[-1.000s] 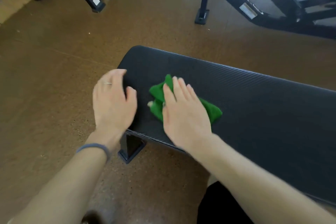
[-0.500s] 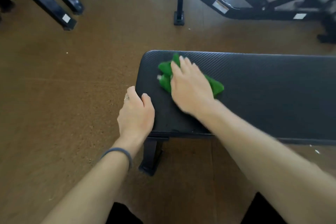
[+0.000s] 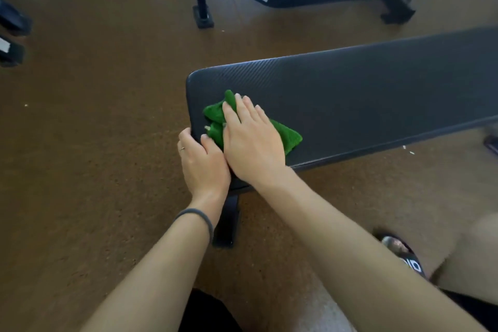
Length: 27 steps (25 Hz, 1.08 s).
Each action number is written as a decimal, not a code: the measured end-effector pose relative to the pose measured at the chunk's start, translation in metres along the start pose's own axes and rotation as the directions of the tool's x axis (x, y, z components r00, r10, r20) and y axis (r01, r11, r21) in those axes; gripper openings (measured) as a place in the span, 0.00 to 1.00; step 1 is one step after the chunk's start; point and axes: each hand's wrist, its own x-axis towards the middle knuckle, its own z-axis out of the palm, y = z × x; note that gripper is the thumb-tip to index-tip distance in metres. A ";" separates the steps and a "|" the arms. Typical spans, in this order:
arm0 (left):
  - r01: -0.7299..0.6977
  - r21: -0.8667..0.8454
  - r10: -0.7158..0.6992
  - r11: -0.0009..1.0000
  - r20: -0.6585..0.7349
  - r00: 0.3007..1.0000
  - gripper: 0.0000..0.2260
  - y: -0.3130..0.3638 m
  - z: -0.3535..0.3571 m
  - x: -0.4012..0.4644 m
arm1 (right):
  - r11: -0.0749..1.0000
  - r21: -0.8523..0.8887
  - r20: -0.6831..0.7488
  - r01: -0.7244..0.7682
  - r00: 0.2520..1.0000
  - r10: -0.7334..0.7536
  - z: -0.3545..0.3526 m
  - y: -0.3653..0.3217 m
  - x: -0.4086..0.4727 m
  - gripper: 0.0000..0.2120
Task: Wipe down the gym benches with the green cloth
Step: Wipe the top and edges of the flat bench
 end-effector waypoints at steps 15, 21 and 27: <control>0.139 -0.260 -0.097 0.956 0.171 0.981 0.17 -0.012 -0.008 0.011 | 0.992 0.038 -0.187 -0.119 0.974 0.124 0.009 -0.011 -0.066 0.23; 0.196 -0.319 -0.092 0.927 0.314 0.945 0.13 -0.016 -0.016 0.013 | 0.997 -0.015 -0.229 -0.072 0.971 0.067 -0.002 0.076 -0.055 0.20; 0.239 -0.374 -0.096 0.896 0.362 0.927 0.17 -0.021 -0.020 0.015 | 1.000 0.023 -0.180 -0.020 0.983 0.024 0.014 -0.004 -0.075 0.25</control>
